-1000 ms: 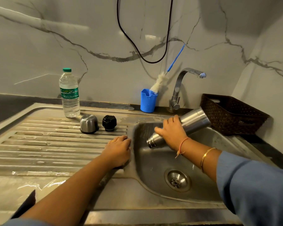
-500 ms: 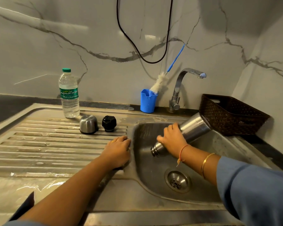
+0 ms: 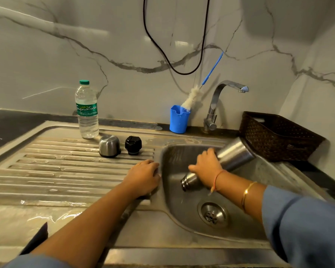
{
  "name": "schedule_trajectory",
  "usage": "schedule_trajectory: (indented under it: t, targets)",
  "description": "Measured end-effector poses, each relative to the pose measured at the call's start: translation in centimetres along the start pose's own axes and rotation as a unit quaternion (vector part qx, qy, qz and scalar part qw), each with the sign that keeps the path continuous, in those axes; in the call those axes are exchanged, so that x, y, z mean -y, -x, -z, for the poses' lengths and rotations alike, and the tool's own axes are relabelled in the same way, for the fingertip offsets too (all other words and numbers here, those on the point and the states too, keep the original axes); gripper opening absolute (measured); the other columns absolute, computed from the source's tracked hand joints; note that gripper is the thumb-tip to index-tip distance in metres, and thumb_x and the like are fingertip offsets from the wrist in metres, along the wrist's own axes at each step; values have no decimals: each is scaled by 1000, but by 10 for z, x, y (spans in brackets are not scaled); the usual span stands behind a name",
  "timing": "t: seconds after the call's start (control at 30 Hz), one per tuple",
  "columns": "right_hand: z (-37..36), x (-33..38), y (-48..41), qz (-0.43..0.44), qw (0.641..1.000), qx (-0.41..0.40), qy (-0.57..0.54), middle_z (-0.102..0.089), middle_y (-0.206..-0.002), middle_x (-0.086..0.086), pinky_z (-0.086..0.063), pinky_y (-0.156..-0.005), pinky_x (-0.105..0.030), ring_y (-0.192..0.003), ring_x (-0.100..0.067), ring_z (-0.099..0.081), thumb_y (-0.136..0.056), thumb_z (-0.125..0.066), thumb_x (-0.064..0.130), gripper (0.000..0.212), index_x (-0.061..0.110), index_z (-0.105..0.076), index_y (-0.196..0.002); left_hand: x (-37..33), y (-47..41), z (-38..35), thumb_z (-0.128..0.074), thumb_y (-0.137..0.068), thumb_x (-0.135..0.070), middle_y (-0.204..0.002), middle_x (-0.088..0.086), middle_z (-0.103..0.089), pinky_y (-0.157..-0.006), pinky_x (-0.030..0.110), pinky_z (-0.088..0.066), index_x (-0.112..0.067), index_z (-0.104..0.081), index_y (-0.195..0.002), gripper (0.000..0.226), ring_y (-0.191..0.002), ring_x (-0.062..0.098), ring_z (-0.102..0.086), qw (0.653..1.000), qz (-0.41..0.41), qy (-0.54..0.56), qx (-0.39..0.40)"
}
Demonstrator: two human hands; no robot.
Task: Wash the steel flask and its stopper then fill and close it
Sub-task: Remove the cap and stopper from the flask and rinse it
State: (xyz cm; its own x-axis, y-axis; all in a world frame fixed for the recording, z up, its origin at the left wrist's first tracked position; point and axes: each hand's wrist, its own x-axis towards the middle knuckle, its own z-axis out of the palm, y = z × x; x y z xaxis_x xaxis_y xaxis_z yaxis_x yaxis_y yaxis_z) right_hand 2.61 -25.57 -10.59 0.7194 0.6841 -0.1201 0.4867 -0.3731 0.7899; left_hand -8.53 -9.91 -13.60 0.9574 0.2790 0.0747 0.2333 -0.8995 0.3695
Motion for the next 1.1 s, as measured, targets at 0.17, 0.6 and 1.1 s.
schedule_trajectory:
  t: [0.17, 0.6, 1.1]
  targets:
    - [7, -6, 14, 43, 996, -29, -66, -53, -117, -14, -34, -90, -45, -106, -32, -51, -78, -67, 33, 63, 29, -34, -131, -13, 7, 2, -66, -84, -39, -145, 1, -41, -108, 33, -35, -24, -34, -144, 69, -130, 17, -40, 992, 6, 125, -31]
    - [22, -46, 36, 153, 963, -192, 108, -50, -124, -18, -27, -102, -60, -116, -37, -49, -83, -65, 33, 63, 20, -32, -135, -81, -22, -16, -84, -67, -17, -145, 7, -43, -105, 32, -36, -19, 25, -146, 134, -131, 23, -43, 910, 36, 395, 118]
    - [14, -58, 42, -44, 881, -398, -250, -5, -156, -15, -6, -109, -67, -144, -31, -1, -73, -54, 41, 93, 22, -6, -150, -33, -14, 13, -78, -71, -14, -111, 7, -60, -74, 31, -53, -17, -39, -125, 67, -95, 21, -62, 832, 68, 547, -57]
